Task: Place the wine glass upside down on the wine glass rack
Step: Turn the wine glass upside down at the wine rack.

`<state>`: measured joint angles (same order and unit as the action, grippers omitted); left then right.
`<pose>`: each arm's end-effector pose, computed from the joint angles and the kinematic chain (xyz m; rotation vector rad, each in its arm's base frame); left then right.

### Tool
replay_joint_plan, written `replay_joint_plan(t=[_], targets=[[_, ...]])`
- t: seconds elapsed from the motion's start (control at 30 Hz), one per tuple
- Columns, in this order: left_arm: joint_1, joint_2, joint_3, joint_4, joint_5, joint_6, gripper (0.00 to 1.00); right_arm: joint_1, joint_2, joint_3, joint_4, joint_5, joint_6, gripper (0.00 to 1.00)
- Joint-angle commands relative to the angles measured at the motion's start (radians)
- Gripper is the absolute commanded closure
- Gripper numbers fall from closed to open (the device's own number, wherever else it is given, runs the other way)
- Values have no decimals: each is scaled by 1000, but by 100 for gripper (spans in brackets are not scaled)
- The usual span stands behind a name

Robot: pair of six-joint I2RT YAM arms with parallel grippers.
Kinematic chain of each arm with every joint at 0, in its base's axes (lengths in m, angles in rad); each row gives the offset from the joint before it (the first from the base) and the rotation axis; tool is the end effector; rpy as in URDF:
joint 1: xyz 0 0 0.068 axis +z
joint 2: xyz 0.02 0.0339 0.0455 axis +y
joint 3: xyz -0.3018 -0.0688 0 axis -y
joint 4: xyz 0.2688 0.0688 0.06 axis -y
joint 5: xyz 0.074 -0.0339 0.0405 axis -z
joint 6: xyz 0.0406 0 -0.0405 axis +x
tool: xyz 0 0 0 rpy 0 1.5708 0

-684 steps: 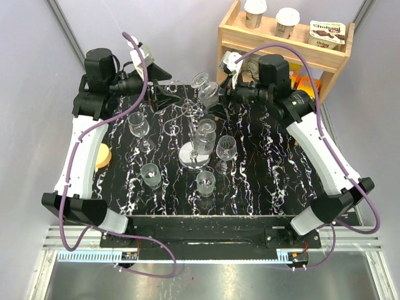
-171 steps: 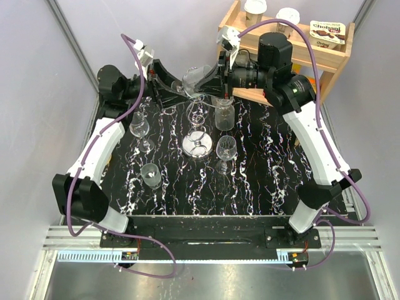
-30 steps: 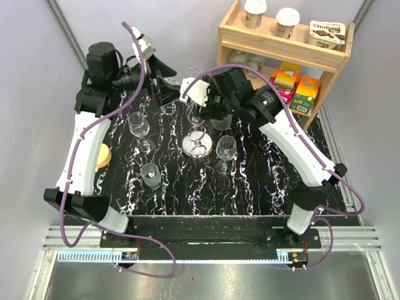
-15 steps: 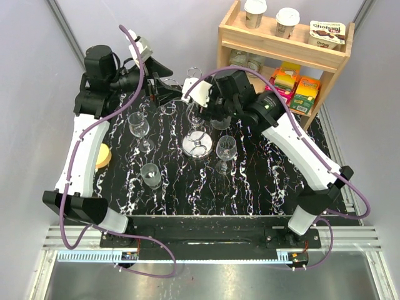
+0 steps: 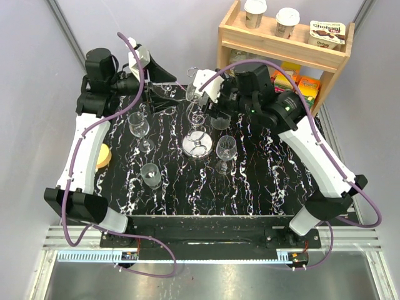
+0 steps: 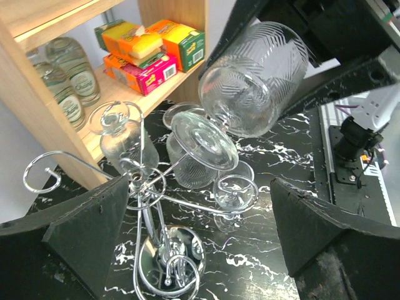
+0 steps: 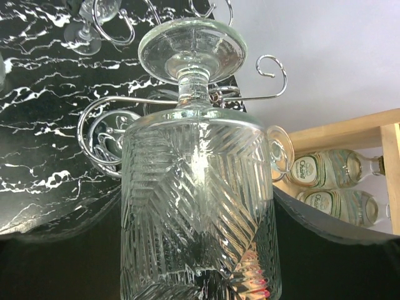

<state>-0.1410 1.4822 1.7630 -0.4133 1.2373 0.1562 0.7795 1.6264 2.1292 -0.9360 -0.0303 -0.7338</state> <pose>0.3129 -0.0832 0.5347 1.1138 1.3065 -1.0275 0.2462 0.2451 0.5488 -1.3900 1.4440 0.0596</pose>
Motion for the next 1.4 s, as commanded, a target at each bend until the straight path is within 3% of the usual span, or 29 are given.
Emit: replay_joint_plan(t=[0.0,0.13,0.23,0.3,0.43,0.53,0.63,0.9,1.1,1.17,1.23,1.27,1.37], targets=[[3,3,-11,119,134,-14,1,-28,-63,21,105,-124,30,100],[3,9,-25,177,165,-39,1,-37,-43,61,88,-203,48,100],[3,24,-56,408,204,-224,1,-37,-22,98,69,-241,51,100],[4,33,-97,676,235,-434,1,-36,-16,107,63,-263,48,100],[0,114,-152,1409,257,-1084,1,-37,0,136,43,-302,53,100],[-2,229,-51,1834,286,-1527,1,-36,16,155,31,-312,54,100],[-20,355,122,2077,341,-1864,1,-39,33,170,25,-300,53,100],[-9,334,151,2079,346,-1952,1,-42,59,190,22,-264,54,100],[40,386,395,2011,337,-2067,1,-46,79,239,14,-255,65,100],[78,379,446,1838,295,-1962,1,-46,81,244,9,-263,73,100],[119,305,376,1515,217,-1705,1,-48,84,248,3,-275,82,100],[133,268,381,1313,187,-1537,1,-46,82,252,0,-279,88,100],[139,207,594,422,27,-855,1,-48,82,259,-10,-287,100,100]])
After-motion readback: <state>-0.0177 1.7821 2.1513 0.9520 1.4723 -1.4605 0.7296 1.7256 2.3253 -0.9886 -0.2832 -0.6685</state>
